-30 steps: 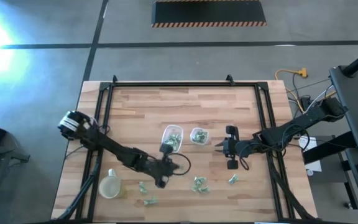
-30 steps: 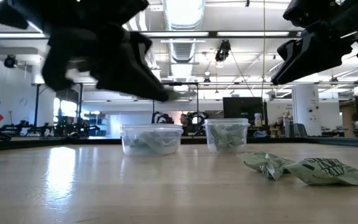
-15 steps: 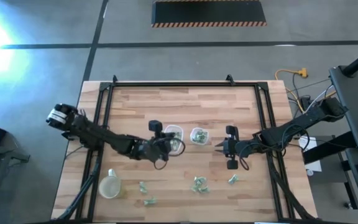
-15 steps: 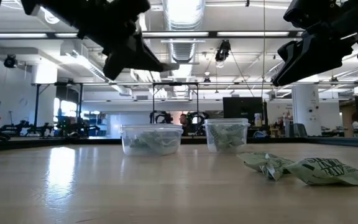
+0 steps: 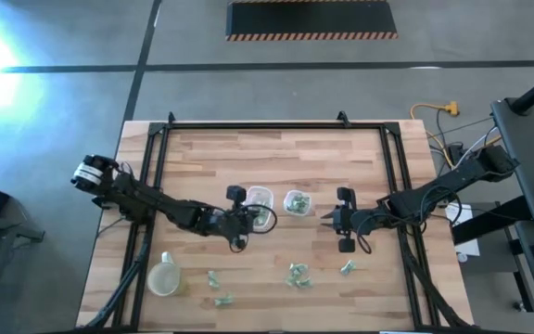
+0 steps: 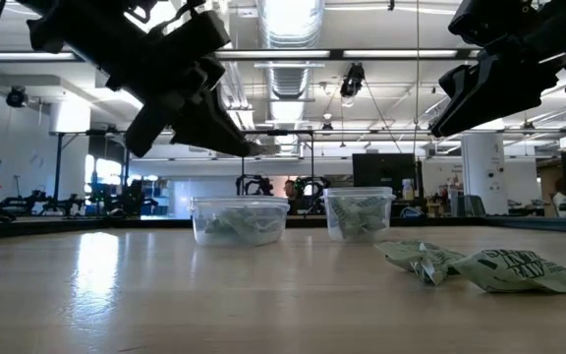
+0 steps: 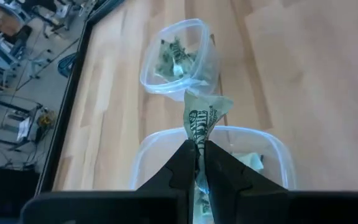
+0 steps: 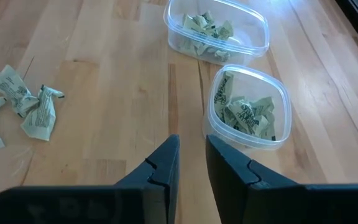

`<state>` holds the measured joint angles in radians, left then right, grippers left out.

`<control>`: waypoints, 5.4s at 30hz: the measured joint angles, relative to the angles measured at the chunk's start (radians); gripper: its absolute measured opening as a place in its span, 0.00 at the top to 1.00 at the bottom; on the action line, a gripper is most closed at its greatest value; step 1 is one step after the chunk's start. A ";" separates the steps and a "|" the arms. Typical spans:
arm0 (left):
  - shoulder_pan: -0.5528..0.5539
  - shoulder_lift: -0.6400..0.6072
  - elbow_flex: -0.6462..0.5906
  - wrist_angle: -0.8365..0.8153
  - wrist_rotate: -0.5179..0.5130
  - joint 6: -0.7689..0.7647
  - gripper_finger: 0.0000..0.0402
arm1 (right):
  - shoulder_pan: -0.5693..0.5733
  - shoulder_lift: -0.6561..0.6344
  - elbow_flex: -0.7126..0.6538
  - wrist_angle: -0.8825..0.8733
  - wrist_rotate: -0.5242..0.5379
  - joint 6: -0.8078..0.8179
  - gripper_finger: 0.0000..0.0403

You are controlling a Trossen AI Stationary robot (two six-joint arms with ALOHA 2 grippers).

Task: Pick and place items into bin
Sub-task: Put the white stevia packet into the left transparent bin, then put the white stevia packet into the right transparent bin

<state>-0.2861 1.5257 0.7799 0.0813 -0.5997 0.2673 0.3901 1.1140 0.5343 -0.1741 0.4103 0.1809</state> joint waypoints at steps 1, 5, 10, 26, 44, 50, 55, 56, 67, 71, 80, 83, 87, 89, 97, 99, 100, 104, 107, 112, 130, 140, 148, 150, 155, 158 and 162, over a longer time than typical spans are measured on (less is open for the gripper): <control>0.003 0.000 0.000 0.004 0.001 -0.006 0.97 | 0.000 0.000 0.000 0.000 0.000 0.000 0.83; 0.016 0.000 0.001 -0.010 -0.001 -0.007 0.94 | 0.000 0.000 0.000 0.000 0.000 0.000 0.82; 0.036 0.000 -0.001 -0.022 -0.018 -0.008 0.86 | 0.000 0.000 -0.002 0.000 0.000 0.000 0.80; 0.015 -0.032 0.014 -0.022 -0.039 -0.026 0.68 | 0.000 0.000 -0.033 0.008 -0.144 0.083 0.81; 0.009 -0.034 0.010 -0.019 -0.040 -0.028 0.68 | 0.312 0.001 -0.100 0.104 -0.319 0.309 0.78; 0.009 -0.034 0.010 -0.015 -0.040 -0.029 0.68 | 0.397 0.000 -0.137 0.106 -0.156 0.359 0.75; 0.009 -0.034 0.010 -0.015 -0.040 -0.029 0.68 | 0.404 0.000 -0.197 0.132 -0.132 0.462 0.69; 0.009 -0.034 0.010 -0.015 -0.040 -0.029 0.68 | 0.404 0.000 -0.215 0.159 -0.130 0.474 0.68; 0.009 -0.034 0.004 -0.017 -0.040 -0.029 0.68 | 0.405 0.000 -0.358 0.414 -0.145 0.472 0.54; 0.009 -0.034 0.004 -0.017 -0.040 -0.029 0.68 | 0.405 0.000 -0.358 0.420 -0.145 0.458 0.54; 0.008 -0.034 0.004 -0.017 -0.039 -0.028 0.68 | 0.404 0.107 -0.342 0.475 -0.145 0.445 0.56; 0.008 -0.034 0.004 -0.016 -0.040 -0.028 0.68 | 0.404 0.182 -0.321 0.503 -0.158 0.447 0.56; 0.008 -0.034 0.003 -0.017 -0.040 -0.031 0.68 | 0.406 0.271 -0.277 0.504 -0.181 0.447 0.56; 0.009 -0.034 0.002 -0.018 -0.040 -0.048 0.68 | 0.406 0.307 -0.255 0.509 -0.190 0.446 0.57; 0.009 -0.034 0.002 -0.019 -0.040 -0.052 0.68 | 0.410 0.368 -0.210 0.459 -0.191 0.460 0.61; 0.009 -0.034 0.002 -0.019 -0.040 -0.052 0.68 | 0.410 0.363 -0.209 0.447 -0.192 0.473 0.63; 0.009 -0.034 0.002 -0.019 -0.040 -0.052 0.68 | 0.410 0.358 -0.209 0.440 -0.194 0.479 0.64; 0.009 -0.034 0.001 -0.019 -0.040 -0.052 0.68 | 0.410 0.321 -0.214 0.413 -0.221 0.493 0.67; 0.009 -0.034 0.001 -0.019 -0.040 -0.052 0.68 | 0.415 0.287 -0.216 0.380 -0.246 0.517 0.69; 0.009 -0.034 0.001 -0.019 -0.040 -0.052 0.68 | 0.418 0.253 -0.216 0.294 -0.257 0.572 0.72; 0.009 -0.034 0.001 -0.019 -0.040 -0.053 0.68 | 0.419 0.255 -0.214 0.281 -0.160 0.409 0.97; 0.009 -0.034 0.001 -0.018 -0.039 -0.053 0.68 | 0.415 0.258 -0.148 0.272 0.199 0.074 0.98; 0.009 -0.034 0.001 -0.014 -0.040 -0.053 0.68 | 0.376 0.257 -0.086 0.319 0.676 -0.176 0.98; 0.009 -0.034 0.001 -0.014 -0.040 -0.053 0.68 | 0.334 0.256 -0.070 0.329 0.690 -0.226 0.98; 0.009 -0.034 0.001 -0.014 -0.040 -0.053 0.68 | 0.184 0.256 -0.028 0.344 0.624 -0.322 0.98; 0.009 -0.034 0.001 -0.014 -0.040 -0.052 0.68 | 0.083 0.256 0.001 0.347 0.555 -0.391 0.98; 0.009 -0.034 0.001 -0.015 -0.040 -0.052 0.68 | -0.052 0.256 0.031 0.349 0.416 -0.468 0.98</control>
<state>-0.2768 1.4914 0.7811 0.0666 -0.6395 0.2150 0.3385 1.3697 0.5653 0.1747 0.8268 -0.2875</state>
